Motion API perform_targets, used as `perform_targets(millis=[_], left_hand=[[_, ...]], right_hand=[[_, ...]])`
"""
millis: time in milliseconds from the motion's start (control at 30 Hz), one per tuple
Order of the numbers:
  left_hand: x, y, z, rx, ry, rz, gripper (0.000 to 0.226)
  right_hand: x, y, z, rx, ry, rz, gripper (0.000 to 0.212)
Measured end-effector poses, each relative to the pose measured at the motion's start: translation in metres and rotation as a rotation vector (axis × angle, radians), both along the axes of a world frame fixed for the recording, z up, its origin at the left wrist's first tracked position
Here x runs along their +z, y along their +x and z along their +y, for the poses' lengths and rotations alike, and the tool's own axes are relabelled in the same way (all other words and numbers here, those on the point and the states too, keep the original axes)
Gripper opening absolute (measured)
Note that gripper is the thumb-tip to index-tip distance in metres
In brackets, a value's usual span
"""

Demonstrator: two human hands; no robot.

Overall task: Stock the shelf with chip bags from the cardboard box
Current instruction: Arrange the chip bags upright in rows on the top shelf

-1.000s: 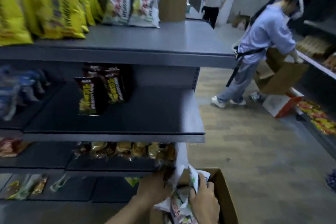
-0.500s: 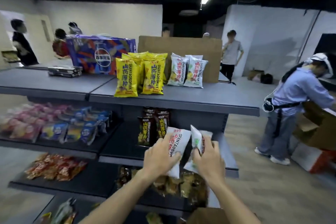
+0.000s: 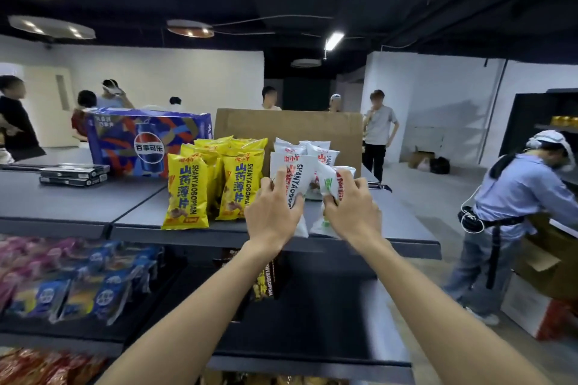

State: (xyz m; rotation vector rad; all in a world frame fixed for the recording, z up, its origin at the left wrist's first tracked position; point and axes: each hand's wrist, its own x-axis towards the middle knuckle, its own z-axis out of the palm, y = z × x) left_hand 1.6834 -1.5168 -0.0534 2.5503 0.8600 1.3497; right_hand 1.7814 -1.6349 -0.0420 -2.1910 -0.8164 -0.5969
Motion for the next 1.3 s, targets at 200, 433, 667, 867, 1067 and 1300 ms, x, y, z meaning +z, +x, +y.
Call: perform_targets(millis=[200, 433, 667, 867, 1067, 1300], left_hand=[[0.015, 0.075, 0.038, 0.119, 0.003, 0.06, 0.056], [0.005, 0.131, 0.07, 0.189, -0.013, 0.053, 0.058], [-0.022, 0.149, 0.091, 0.189, -0.087, 0.083, 0.063], [-0.028, 0.154, 0.094, 0.139, -0.131, 0.115, 0.071], [-0.037, 0.135, 0.087, 0.035, -0.179, 0.305, 0.087], [-0.03, 0.093, 0.063, -0.09, -0.255, 0.423, 0.09]], right_hand=[[0.021, 0.07, 0.051, -0.034, -0.032, -0.055, 0.041], [0.004, 0.116, 0.106, -0.02, -0.018, -0.03, 0.045], [-0.031, 0.129, 0.132, -0.02, -0.042, -0.029, 0.064], [-0.033, 0.129, 0.131, 0.005, -0.085, 0.073, 0.074], [-0.038, 0.116, 0.118, 0.039, -0.192, 0.162, 0.077], [-0.041, 0.081, 0.086, -0.026, -0.4, 0.157, 0.083]])
